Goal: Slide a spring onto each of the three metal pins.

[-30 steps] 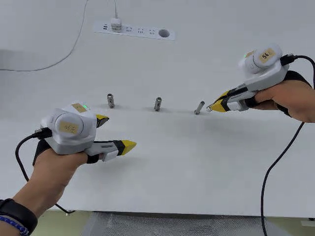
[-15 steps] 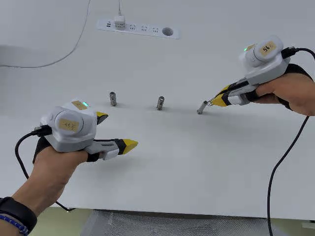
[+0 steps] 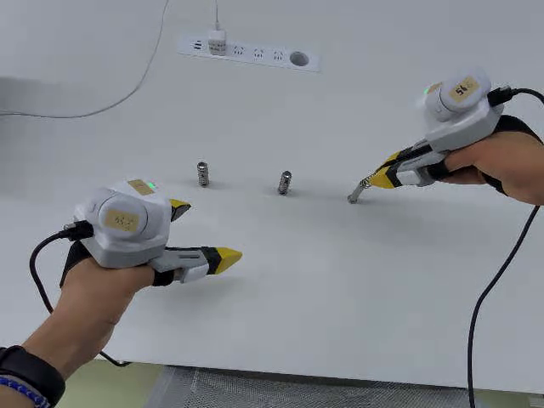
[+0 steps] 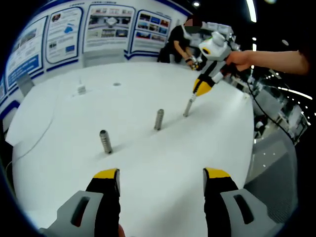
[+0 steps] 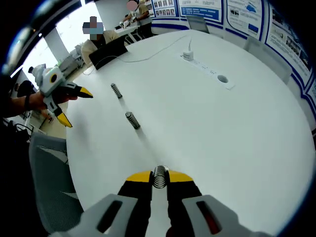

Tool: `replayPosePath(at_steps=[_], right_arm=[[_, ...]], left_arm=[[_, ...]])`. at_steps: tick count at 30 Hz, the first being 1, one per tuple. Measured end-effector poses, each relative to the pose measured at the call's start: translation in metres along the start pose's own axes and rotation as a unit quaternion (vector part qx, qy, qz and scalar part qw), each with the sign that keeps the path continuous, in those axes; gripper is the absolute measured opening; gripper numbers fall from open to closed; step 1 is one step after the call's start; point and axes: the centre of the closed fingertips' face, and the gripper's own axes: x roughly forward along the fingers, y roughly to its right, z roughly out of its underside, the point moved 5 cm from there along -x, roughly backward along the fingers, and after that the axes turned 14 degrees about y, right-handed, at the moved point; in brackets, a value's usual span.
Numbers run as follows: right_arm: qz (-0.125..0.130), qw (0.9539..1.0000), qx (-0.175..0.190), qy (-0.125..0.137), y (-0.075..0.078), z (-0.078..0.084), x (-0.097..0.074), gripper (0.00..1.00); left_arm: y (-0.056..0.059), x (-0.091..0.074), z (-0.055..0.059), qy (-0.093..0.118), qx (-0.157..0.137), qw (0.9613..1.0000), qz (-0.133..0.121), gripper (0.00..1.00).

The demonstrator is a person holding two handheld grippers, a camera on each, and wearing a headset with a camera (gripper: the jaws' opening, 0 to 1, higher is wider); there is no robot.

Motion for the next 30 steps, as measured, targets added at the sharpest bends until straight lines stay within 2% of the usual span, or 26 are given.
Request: replayPosePath(at_steps=[12,30], right_arm=[[0.003,1.0000,-0.004,-0.002,-0.002,0.002,0.008,0.12],[0.002,0.9999,-0.011,-0.008,-0.004,-0.002,0.017,0.12]], left_arm=[[-0.003,0.000,0.005,-0.004,-0.003,1.0000,0.001,0.70],[0.000,-0.001,0.007,-0.006,-0.007,0.9999,0.004,0.71]])
